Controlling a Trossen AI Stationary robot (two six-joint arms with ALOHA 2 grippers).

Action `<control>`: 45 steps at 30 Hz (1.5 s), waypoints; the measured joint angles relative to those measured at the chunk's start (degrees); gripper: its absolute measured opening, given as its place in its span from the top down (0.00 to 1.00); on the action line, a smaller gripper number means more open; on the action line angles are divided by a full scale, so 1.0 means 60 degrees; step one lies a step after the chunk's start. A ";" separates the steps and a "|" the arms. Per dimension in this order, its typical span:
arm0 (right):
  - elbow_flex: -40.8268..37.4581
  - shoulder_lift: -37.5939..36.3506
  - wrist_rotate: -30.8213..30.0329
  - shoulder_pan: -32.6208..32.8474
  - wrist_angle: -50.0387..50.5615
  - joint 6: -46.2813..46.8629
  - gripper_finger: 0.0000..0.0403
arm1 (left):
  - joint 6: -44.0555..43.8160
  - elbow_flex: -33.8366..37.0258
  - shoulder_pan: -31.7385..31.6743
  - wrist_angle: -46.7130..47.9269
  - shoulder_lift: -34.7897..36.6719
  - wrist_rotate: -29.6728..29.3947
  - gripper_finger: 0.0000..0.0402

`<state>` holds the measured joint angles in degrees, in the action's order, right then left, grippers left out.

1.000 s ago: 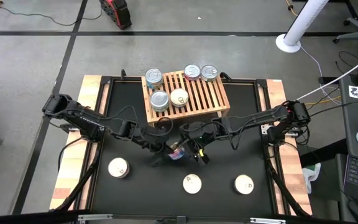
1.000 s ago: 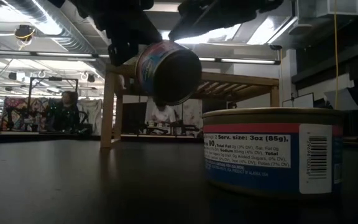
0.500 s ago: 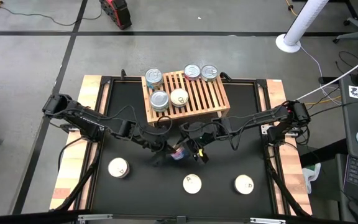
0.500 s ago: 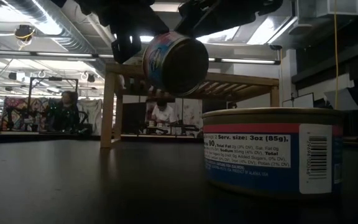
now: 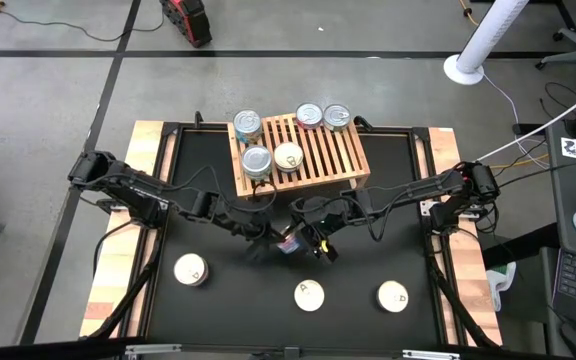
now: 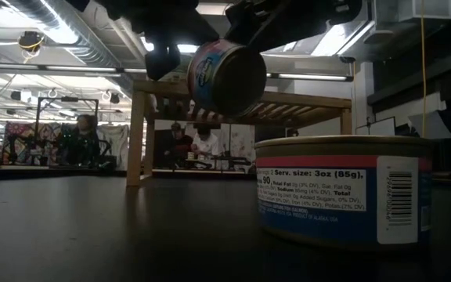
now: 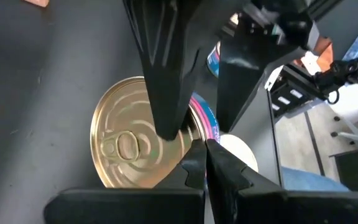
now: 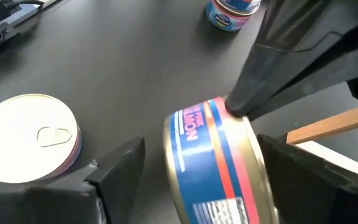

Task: Stack canned seafood by type on shelf
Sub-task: Put the blue tuna can on the shelf

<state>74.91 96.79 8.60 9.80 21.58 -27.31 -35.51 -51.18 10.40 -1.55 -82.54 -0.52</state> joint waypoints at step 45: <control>0.1999 -0.0007 -0.2772 -0.0029 0.2283 -0.0404 0.53 | 0.2362 0.0004 -0.0189 0.0939 0.2579 0.0756 0.70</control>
<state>86.90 96.75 -8.03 9.63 35.28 -29.73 -21.33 -51.16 9.27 4.08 -67.07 4.02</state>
